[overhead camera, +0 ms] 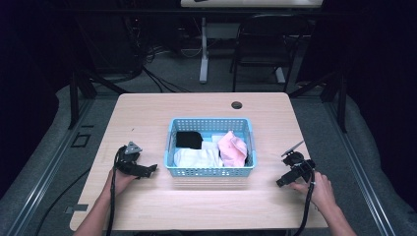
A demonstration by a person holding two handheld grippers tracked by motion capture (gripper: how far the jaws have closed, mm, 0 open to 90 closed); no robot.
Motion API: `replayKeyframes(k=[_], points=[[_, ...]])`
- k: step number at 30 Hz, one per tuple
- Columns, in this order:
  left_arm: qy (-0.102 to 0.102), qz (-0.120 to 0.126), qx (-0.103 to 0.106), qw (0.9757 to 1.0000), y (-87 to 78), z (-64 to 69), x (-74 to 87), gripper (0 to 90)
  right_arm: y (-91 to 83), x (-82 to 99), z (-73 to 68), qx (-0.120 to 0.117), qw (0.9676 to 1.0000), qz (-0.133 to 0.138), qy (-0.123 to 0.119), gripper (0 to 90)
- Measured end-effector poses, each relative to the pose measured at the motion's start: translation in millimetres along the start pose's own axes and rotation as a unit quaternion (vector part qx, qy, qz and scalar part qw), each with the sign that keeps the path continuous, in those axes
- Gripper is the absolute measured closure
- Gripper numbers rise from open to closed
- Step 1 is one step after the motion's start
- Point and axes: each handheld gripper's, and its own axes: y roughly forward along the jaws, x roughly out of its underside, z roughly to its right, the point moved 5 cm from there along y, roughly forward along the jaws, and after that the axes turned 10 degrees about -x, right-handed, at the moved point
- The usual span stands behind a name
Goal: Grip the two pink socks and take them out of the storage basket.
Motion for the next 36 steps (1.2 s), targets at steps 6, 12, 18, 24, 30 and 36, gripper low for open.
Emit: replayKeyframes(k=[6,12,18,24,30,36], points=[[-0.001,0.000,-0.001,1.0000,-0.1,0.2,0.1,0.1,-0.4,0.0,0.2,-0.001,1.0000,-0.005,-0.005,0.0],[0.001,0.000,-0.002,1.0000,-0.2,0.0,0.0,0.2,0.1,-1.1,-0.4,-0.007,0.9998,-0.009,-0.013,0.0],[-0.001,0.000,-0.002,1.0000,0.0,0.0,-0.1,0.1,-6.6,-3.0,-3.6,-0.014,0.9996,0.021,-0.009,0.7],[-0.001,0.001,-0.003,1.0000,0.4,0.1,-0.2,0.1,-26.8,-9.4,-8.6,-0.016,0.9993,0.017,-0.029,0.8],[-0.001,0.000,-0.002,1.0000,0.1,0.1,-0.2,0.1,-40.3,-14.1,-17.3,-0.023,0.9984,0.033,-0.041,0.6],[-0.001,-0.001,-0.002,1.0000,0.0,0.1,-0.1,0.1,-48.5,-21.3,-22.6,-0.030,0.9974,0.050,-0.043,0.3]])
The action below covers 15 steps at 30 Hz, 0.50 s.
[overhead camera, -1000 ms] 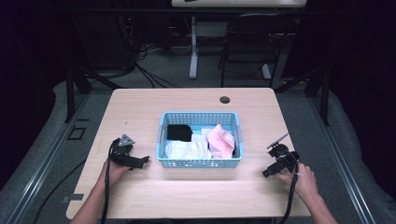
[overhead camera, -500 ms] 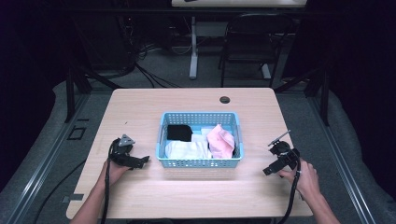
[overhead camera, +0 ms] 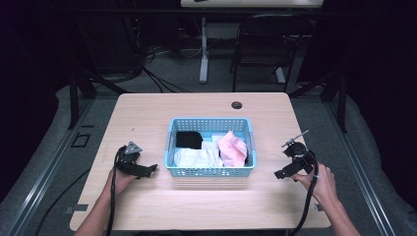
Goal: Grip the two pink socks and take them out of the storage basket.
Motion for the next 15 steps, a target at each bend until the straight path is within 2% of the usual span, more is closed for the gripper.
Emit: replayKeyframes(k=[7,9,11,12,15], points=[[0.000,0.000,0.001,1.0000,0.1,-0.1,-0.1,0.1,-17.7,-19.4,-14.2,-0.003,0.9996,0.007,-0.026,0.0],[0.000,0.000,0.001,1.0000,0.1,-0.1,-0.1,0.1,-22.8,-24.8,-19.8,-0.007,0.9992,0.022,-0.032,0.0],[0.000,0.000,0.001,1.0000,0.2,0.0,-0.1,0.1,-27.4,-29.8,-24.4,-0.010,0.9989,0.025,-0.039,0.0],[0.000,0.000,0.001,1.0000,0.2,0.0,-0.1,0.1,-29.5,-32.1,-25.8,-0.002,0.9987,0.028,-0.043,0.0],[0.000,0.000,0.001,1.0000,0.2,-0.1,-0.1,0.1,-32.4,-39.7,-33.3,-0.009,0.9982,0.029,-0.052,0.0]])
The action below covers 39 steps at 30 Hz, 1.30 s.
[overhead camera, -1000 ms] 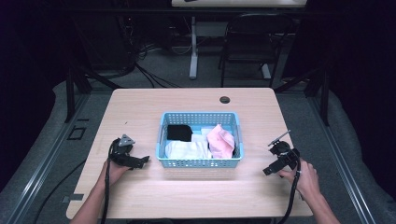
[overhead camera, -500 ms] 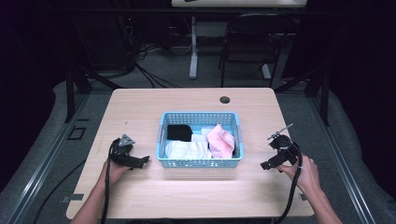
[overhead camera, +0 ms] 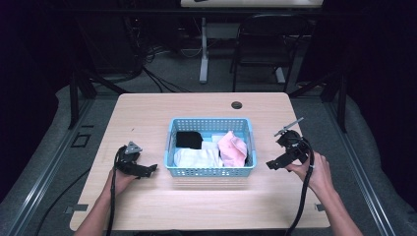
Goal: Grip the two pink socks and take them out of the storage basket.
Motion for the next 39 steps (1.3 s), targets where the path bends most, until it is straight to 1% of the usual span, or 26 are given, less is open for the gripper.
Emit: replayKeyframes(k=[1,3,5,7,8,9,10,11,17,18,19,23,24,25,26,29,33,34,36,39], points=[[0.000,0.000,0.000,1.0000,0.0,0.0,0.0,0.1,-0.2,-3.0,-2.2,-0.002,1.0000,0.000,-0.004,0.0],[0.001,0.000,-0.001,1.0000,0.0,-0.2,-0.1,0.1,-2.8,-9.1,-5.6,0.002,0.9999,-0.003,-0.011,0.0],[0.000,0.000,-0.001,1.0000,0.1,-0.1,-0.1,0.1,-7.5,-15.4,-9.4,-0.004,0.9999,0.008,-0.011,0.0],[0.001,0.000,-0.001,1.0000,0.0,-0.2,-0.1,0.1,-11.4,-21.4,-13.2,0.001,0.9998,0.007,-0.020,0.0],[0.000,0.000,-0.001,1.0000,0.1,-0.1,-0.1,0.1,-12.8,-24.8,-14.7,0.001,0.9997,0.006,-0.024,0.0],[0.001,0.000,-0.001,1.0000,0.1,-0.1,-0.1,0.1,-13.8,-29.0,-17.1,-0.002,0.9996,0.011,-0.026,0.0],[0.000,0.000,-0.001,1.0000,0.0,0.0,-0.1,0.1,-15.6,-33.0,-19.2,0.000,0.9995,0.014,-0.030,0.0],[0.000,0.000,-0.001,1.0000,0.1,0.0,-0.1,0.1,-16.9,-37.4,-21.7,-0.002,0.9993,0.014,-0.034,0.0],[0.001,0.000,0.000,1.0000,0.1,-0.2,-0.1,0.1,-18.4,-62.4,-37.5,-0.008,0.9978,0.016,-0.064,0.0],[0.001,0.000,0.000,1.0000,0.1,-0.2,-0.1,0.1,-17.8,-65.9,-40.0,-0.010,0.9977,0.018,-0.065,0.0],[0.001,0.000,0.000,1.0000,0.1,-0.2,-0.1,0.1,-16.8,-69.5,-42.4,-0.017,0.9973,0.021,-0.069,0.0],[0.000,0.000,0.000,1.0000,0.1,-0.1,-0.1,0.1,-9.9,-82.3,-49.0,-0.020,0.9963,0.014,-0.082,0.0],[0.000,0.000,0.000,1.0000,0.1,-0.1,-0.1,0.1,-9.9,-82.3,-49.0,-0.020,0.9963,0.014,-0.082,0.0],[0.002,0.000,0.001,1.0000,0.2,-0.4,-0.2,0.1,-5.4,-88.4,-51.0,-0.021,0.9960,0.013,-0.086,0.1],[0.002,0.000,0.001,1.0000,0.2,-0.4,-0.2,0.1,-3.3,-91.3,-52.2,-0.022,0.9957,0.017,-0.089,0.9],[0.002,0.000,0.001,1.0000,0.2,-0.4,-0.2,0.1,5.4,-97.9,-54.5,-0.028,0.9950,0.011,-0.095,2.3],[0.004,0.000,0.002,1.0000,0.2,-0.5,-0.2,0.1,18.1,-104.6,-55.7,-0.045,0.9945,0.008,-0.094,6.9],[0.004,0.000,0.002,1.0000,0.3,-0.6,-0.3,0.1,21.1,-106.1,-56.7,-0.050,0.9943,0.008,-0.094,10.2],[0.005,0.000,0.003,1.0000,0.4,-0.6,-0.4,0.1,27.5,-109.0,-58.2,-0.050,0.9937,0.007,-0.099,13.4],[0.006,0.001,0.003,1.0000,0.6,-0.8,-0.6,0.1,40.0,-110.3,-58.7,-0.048,0.9934,-0.015,-0.103,17.2]])
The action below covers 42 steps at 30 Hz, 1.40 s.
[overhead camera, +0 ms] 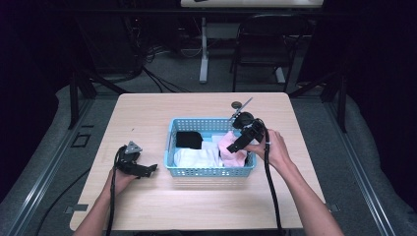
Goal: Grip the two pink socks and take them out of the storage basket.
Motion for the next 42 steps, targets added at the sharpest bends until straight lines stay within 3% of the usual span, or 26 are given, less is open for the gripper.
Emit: replayKeyframes(k=[7,12,18,23,27,31,37,42], points=[[0.000,0.000,0.001,1.0000,0.0,0.0,0.0,0.1,26.6,5.6,11.6,0.017,0.9987,-0.045,0.018,28.1],[0.000,0.000,0.001,1.0000,0.1,0.0,-0.1,0.1,39.9,8.6,16.7,0.043,0.9961,-0.074,0.024,38.4],[0.001,0.000,0.001,1.0000,0.1,0.0,-0.1,0.1,48.7,10.7,23.5,0.061,0.9931,-0.093,0.036,57.4],[0.001,0.000,0.001,1.0000,0.1,0.0,-0.1,0.1,51.4,12.8,25.6,0.056,0.9929,-0.092,0.049,77.5],[0.001,0.000,0.001,1.0000,0.2,0.0,-0.1,0.1,48.9,13.7,25.0,0.050,0.9931,-0.094,0.051,86.8],[0.001,0.000,0.001,1.0000,0.2,0.0,-0.1,0.1,48.8,14.9,23.8,0.043,0.9940,-0.080,0.060,87.5],[0.000,0.001,0.001,1.0000,0.2,0.1,-0.2,0.1,40.1,14.5,23.5,0.028,0.9940,-0.089,0.057,87.6],[0.001,0.000,0.002,1.0000,0.1,0.0,-0.1,0.1,28.5,8.2,20.7,0.022,0.9959,-0.063,0.061,87.6]])
